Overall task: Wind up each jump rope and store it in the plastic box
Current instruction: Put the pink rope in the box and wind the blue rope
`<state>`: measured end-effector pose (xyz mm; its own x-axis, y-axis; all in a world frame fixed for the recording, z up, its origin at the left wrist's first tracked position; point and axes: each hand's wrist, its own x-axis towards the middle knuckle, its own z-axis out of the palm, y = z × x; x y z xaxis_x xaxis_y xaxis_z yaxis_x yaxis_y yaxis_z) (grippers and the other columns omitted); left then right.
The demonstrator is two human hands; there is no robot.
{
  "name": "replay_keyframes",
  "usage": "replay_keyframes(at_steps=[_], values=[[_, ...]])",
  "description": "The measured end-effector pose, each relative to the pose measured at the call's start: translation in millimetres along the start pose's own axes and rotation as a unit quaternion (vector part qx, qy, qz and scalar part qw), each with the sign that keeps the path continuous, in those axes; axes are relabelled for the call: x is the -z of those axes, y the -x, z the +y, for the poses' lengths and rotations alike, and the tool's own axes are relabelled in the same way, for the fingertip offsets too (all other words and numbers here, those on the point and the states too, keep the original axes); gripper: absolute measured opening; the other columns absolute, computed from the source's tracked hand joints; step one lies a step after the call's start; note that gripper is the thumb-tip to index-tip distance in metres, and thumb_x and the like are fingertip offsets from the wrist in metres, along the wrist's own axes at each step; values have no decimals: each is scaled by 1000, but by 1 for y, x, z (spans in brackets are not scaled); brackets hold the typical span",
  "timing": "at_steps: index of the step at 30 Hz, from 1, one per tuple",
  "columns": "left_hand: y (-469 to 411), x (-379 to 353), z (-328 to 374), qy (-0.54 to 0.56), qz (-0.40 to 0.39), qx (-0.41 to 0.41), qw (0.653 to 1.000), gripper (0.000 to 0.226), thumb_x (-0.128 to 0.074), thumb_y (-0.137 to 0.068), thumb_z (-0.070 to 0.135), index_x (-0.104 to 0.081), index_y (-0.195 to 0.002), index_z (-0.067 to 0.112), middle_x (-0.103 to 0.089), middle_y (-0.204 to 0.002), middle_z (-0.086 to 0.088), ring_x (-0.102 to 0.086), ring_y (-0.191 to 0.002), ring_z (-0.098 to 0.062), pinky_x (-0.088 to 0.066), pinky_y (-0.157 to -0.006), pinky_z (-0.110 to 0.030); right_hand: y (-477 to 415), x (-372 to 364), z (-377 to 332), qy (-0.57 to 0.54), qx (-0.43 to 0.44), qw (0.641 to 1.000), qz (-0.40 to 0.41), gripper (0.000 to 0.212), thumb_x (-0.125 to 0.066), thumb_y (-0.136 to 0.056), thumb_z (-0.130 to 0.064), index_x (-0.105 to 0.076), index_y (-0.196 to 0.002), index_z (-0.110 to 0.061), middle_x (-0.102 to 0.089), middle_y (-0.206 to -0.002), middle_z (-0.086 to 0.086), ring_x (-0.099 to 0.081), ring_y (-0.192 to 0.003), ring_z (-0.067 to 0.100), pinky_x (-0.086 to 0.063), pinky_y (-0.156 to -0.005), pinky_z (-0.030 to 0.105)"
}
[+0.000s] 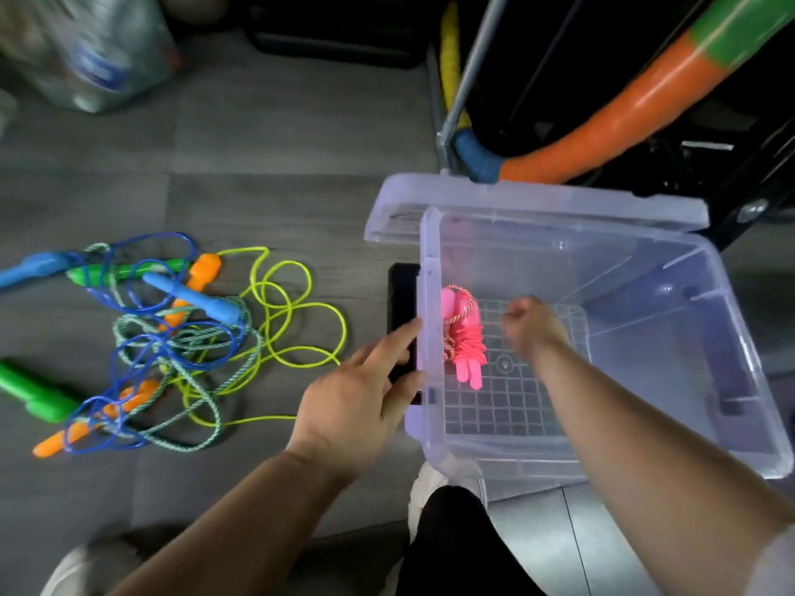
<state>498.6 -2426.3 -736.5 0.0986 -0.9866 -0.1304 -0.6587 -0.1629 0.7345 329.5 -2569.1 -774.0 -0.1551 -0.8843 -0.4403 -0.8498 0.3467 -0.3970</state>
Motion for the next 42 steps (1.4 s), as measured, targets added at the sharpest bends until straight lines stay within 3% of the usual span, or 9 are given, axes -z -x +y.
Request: replay_keyframes(at_steps=[5, 10, 15, 20, 25, 30, 35, 40, 42], values=[[64, 97, 1, -11, 36, -19, 999, 48, -25, -68, 58, -54, -105, 54, -64, -90, 30, -50, -100, 0, -37, -73, -12, 81, 31, -40, -25, 126, 984, 121, 22, -46, -89, -8, -61, -104, -3, -63, -110, 23, -58, -101, 39, -43, -81, 38], [135, 181, 0, 29, 105, 10, 994, 38, -25, -57, 64, -35, -94, 65, -50, -69, 51, -52, -69, 16, -39, -64, -4, 131, 47, -129, -3, 261, 958, 115, 21, -48, -87, -8, -62, -101, -4, -64, -107, 20, -58, -99, 35, -42, -83, 37], [170, 217, -57, -19, 102, 111, 988, 24, -30, -62, 63, -35, -85, 68, -45, -71, 55, -55, -74, 7, -40, -62, -11, 164, -29, -191, 123, 344, 931, -25, 22, -49, -85, -11, -64, -100, -10, -67, -104, 17, -60, -99, 34, -45, -81, 35], [167, 239, -116, 74, 134, 187, 970, 39, -55, -85, 15, -56, -62, 47, -57, -59, 39, -55, -55, 12, -41, -60, -10, 169, -154, -204, 247, 320, 892, -201, 31, -50, -87, -15, -55, -118, -12, -58, -124, 11, -54, -113, 29, -42, -88, 28], [164, 247, -144, 159, 207, 245, 934, 21, -48, -68, 36, -61, -77, 50, -65, -64, 29, -59, -54, 7, -43, -54, -10, 144, -248, -193, 271, 251, 893, -258, 44, -47, -90, -13, -39, -133, -13, -42, -140, 12, -43, -126, 29, -36, -101, 31], [162, 243, -160, 191, 207, 291, 914, 27, -47, -59, 37, -60, -72, 57, -67, -61, 26, -61, -51, 5, -44, -53, -10, 111, -285, -197, 308, 292, 876, -230, 61, -53, -88, -21, -23, -141, -15, -21, -151, 6, -23, -137, 28, -23, -111, 34], [161, 242, -177, 223, 225, 307, 897, 20, -52, -52, 44, -64, -63, 55, -68, -60, 21, -61, -50, 0, -46, -54, -22, 107, -304, -205, 394, 337, 836, -182, 32, -45, -91, -16, -45, -122, -10, -46, -133, 7, -48, -119, 28, -38, -95, 35], [156, 239, -185, 225, 187, 323, 900, 27, -48, -44, 52, -63, -65, 57, -69, -63, 23, -62, -51, 2, -46, -53, -13, 97, -306, -204, 213, 406, 888, 17, 24, -50, -78, 3, -56, -101, 6, -56, -109, 25, -53, -103, 43, -43, -84, 46], [155, 240, -188, 228, 179, 327, 899, 27, -48, -44, 52, -64, -66, 57, -69, -63, 22, -62, -51, 1, -45, -52, -13, 85, -304, -209, 223, 350, 909, -29, 39, -51, -82, -1, -45, -121, -1, -47, -126, 20, -46, -114, 39, -39, -90, 45]])
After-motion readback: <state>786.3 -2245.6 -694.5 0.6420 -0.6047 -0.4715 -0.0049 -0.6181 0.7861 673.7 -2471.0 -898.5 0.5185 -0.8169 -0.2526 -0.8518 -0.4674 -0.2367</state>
